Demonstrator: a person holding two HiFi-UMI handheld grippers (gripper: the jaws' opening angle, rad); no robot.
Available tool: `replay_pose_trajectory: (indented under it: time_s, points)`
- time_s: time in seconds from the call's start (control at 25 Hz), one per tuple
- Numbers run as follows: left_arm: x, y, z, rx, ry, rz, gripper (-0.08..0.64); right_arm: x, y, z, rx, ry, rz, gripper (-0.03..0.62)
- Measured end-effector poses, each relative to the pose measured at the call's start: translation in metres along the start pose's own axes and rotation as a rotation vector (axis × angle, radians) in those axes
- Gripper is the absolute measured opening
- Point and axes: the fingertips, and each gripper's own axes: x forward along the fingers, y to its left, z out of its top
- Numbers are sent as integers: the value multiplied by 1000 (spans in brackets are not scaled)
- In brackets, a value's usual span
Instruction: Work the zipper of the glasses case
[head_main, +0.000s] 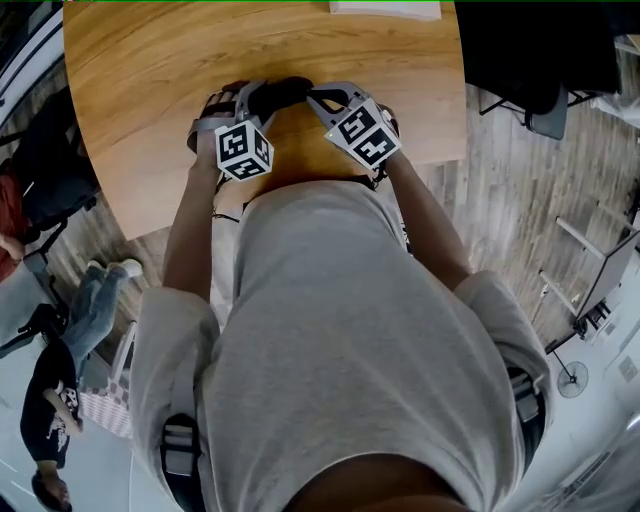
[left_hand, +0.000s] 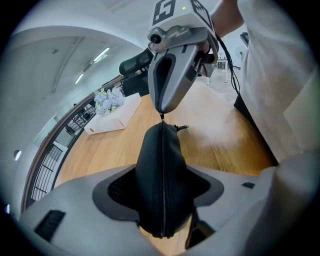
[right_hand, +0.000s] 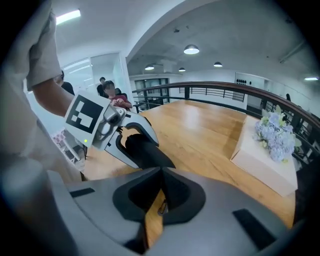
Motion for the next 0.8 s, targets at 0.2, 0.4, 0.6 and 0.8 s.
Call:
replay_pose_trajectory:
  time_s: [0.2,0.4,0.6,0.8]
  points:
    - [4,-3,3,-29,-3,6,285,3,-4,-10,77,0,-18,29]
    - [6,-1,4,-42,-5,15,285,5,-9,-15,96,6,-44,29]
    - [2,2,4,-71,-14,18,285,5,-19,-25,104,33,-120,29]
    - [4,-1,6,-72,-16,11,285,8,-18,-22,124,2,-103,29]
